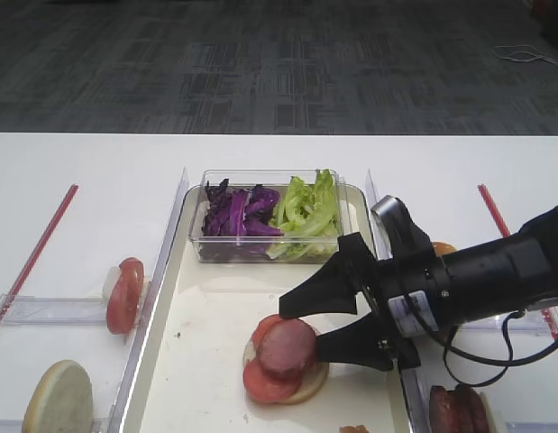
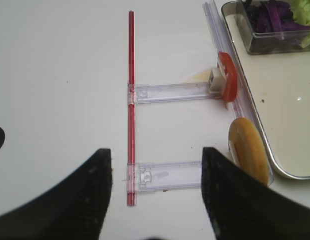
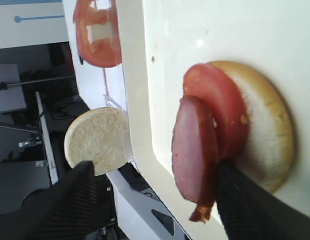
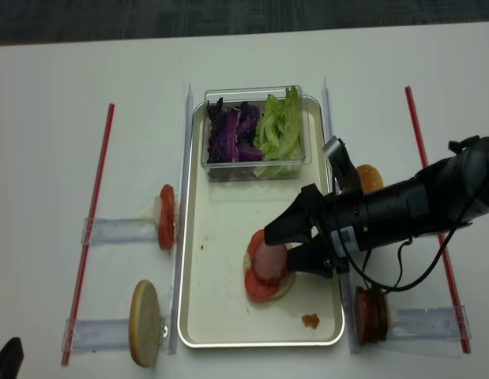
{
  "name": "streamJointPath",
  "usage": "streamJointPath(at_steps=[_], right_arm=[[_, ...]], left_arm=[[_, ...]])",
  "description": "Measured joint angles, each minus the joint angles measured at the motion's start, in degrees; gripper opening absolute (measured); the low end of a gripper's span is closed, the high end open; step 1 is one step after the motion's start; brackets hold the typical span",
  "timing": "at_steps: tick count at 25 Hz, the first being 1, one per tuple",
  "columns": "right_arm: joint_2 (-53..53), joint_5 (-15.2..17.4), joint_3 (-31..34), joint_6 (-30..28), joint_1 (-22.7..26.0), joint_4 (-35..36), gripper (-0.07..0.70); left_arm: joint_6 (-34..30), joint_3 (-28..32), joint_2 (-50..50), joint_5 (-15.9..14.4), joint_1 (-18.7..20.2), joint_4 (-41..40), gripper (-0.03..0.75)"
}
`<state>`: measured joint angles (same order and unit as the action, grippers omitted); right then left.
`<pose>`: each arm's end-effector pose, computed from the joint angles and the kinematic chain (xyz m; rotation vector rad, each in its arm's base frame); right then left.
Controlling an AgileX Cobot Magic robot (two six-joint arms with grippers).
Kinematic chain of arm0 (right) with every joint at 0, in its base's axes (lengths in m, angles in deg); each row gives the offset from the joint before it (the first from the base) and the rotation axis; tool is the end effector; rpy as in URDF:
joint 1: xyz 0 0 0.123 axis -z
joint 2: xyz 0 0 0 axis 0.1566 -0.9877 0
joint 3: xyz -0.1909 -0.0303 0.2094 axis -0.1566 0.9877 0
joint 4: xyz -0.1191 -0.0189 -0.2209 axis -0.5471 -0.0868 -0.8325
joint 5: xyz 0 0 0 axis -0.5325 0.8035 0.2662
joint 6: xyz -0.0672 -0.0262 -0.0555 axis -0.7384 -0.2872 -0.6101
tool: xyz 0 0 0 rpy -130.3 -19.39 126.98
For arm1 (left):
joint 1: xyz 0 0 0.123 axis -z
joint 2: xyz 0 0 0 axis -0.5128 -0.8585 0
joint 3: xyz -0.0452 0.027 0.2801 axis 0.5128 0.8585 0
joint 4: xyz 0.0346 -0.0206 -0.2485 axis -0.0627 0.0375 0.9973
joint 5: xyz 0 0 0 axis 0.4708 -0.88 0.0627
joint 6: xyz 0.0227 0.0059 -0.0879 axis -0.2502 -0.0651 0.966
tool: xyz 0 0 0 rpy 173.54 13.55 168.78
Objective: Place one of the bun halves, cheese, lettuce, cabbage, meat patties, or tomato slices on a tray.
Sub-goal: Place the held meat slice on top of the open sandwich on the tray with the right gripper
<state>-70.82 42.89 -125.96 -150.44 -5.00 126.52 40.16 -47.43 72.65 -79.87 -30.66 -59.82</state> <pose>0.2442 0.1440 0.1152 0.1073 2.5846 1.7481 -0.0121 0.0012 0.2658 -0.0187 2.1500 0.0029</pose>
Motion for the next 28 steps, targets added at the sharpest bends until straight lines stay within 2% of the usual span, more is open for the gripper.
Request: streamJointPath(at_steps=[3,6,18,28], right_arm=[[3.4,-4.44,0.0,3.46,0.0,-2.63,0.506],[5.52,-6.23,0.0,6.28,0.0,-6.05,0.506],[10.49,-7.28,0.0,10.26,0.0,-8.78,0.493],[16.48,-7.87,0.0,17.03,0.0,-14.93,0.474]], left_arm=[[0.0,0.0,0.0,0.0,0.0,0.0,0.41],[0.0,0.0,0.0,0.0,0.0,0.0,0.41],[0.0,0.0,0.0,0.0,0.0,0.0,0.41],[0.0,0.0,0.0,0.0,0.0,0.0,0.41]])
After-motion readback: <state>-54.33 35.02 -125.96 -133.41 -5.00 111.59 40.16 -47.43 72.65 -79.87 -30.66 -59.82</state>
